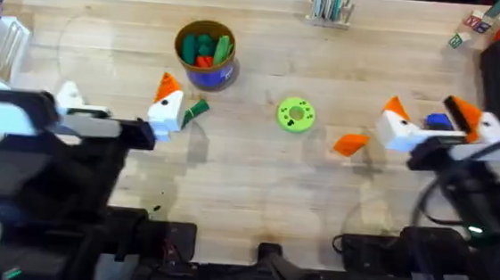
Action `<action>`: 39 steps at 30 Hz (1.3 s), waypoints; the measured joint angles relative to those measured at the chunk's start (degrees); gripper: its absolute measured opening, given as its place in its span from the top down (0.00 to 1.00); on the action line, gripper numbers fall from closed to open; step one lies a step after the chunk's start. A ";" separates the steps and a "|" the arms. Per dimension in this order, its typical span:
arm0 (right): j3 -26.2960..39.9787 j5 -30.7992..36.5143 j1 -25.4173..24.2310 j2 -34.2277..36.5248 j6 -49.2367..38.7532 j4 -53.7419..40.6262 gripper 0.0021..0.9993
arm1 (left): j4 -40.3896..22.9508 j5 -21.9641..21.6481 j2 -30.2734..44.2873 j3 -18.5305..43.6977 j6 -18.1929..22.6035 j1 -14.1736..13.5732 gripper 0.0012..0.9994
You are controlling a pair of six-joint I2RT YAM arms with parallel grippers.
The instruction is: Pick up the gripper from the table and insert it into the empty holder that is missing its gripper. Then pick up a screw, insert it into the mounting hole, and use the screwdriver to tighten it. Finally, clean up the table by picking up the vegetable and placing it into the bucket.
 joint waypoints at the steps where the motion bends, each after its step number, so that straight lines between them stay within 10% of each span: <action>1: 3.62 0.00 0.00 1.63 0.00 -4.02 0.03 | -3.08 0.03 1.76 3.30 0.04 0.00 0.01; 10: 31.44 0.00 0.00 21.64 -0.31 -30.81 0.03 | -19.51 4.87 22.02 22.09 7.57 0.00 0.01; 25: 33.80 0.00 0.00 27.62 -0.48 -30.93 0.03 | -21.00 7.80 42.49 22.66 11.08 0.00 0.01; 32: 33.80 0.00 0.00 27.60 -0.48 -30.02 0.03 | -18.77 7.78 43.52 22.77 13.74 -0.02 0.96; 33: 33.80 0.00 0.00 27.60 -0.48 -30.02 0.03 | -18.81 7.78 43.39 22.91 14.22 -0.10 0.96; 39: 33.80 0.00 0.00 27.62 -0.48 -31.12 0.03 | -18.41 10.92 39.32 26.96 15.04 -5.39 0.05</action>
